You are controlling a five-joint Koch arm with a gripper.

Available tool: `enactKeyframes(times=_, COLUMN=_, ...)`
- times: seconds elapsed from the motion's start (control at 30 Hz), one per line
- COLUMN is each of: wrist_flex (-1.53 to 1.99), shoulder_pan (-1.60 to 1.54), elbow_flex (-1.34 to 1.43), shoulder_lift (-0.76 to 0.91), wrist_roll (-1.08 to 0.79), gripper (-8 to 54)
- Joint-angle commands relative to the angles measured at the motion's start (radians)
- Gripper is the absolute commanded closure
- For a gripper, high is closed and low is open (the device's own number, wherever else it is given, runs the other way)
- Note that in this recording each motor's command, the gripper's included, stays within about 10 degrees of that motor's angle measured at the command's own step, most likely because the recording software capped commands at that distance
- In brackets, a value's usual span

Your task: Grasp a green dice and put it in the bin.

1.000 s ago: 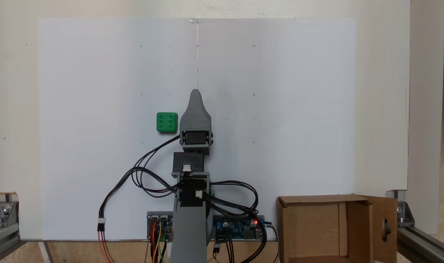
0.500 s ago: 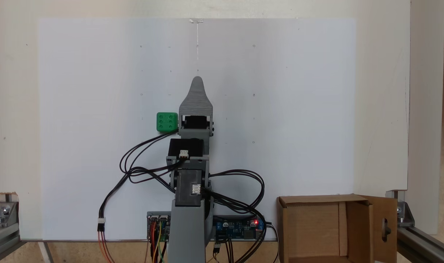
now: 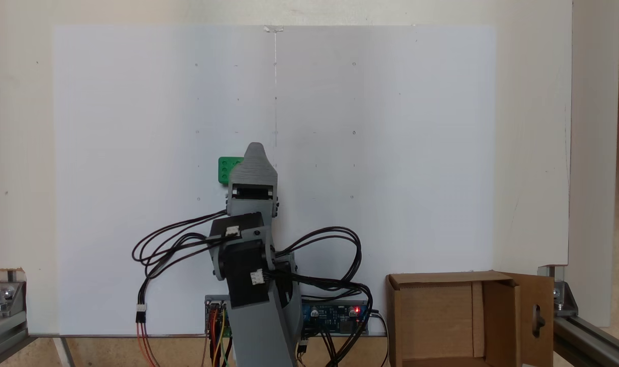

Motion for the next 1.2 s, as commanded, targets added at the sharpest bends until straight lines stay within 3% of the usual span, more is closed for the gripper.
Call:
enactKeyframes(times=0.0, wrist_flex=0.0, shoulder_pan=-0.034, elbow_flex=-0.081, shoulder_lift=0.029, wrist_roll=0.063, gripper=2.5)
enactKeyframes(times=0.4, wrist_flex=0.14, shoulder_pan=-0.144, elbow_flex=-0.298, shoulder_lift=-0.229, wrist_roll=0.169, gripper=1.9)
enactKeyframes(times=1.17, wrist_flex=0.123, shoulder_pan=-0.173, elbow_flex=-0.235, shoulder_lift=-0.41, wrist_roll=0.247, gripper=1.4)
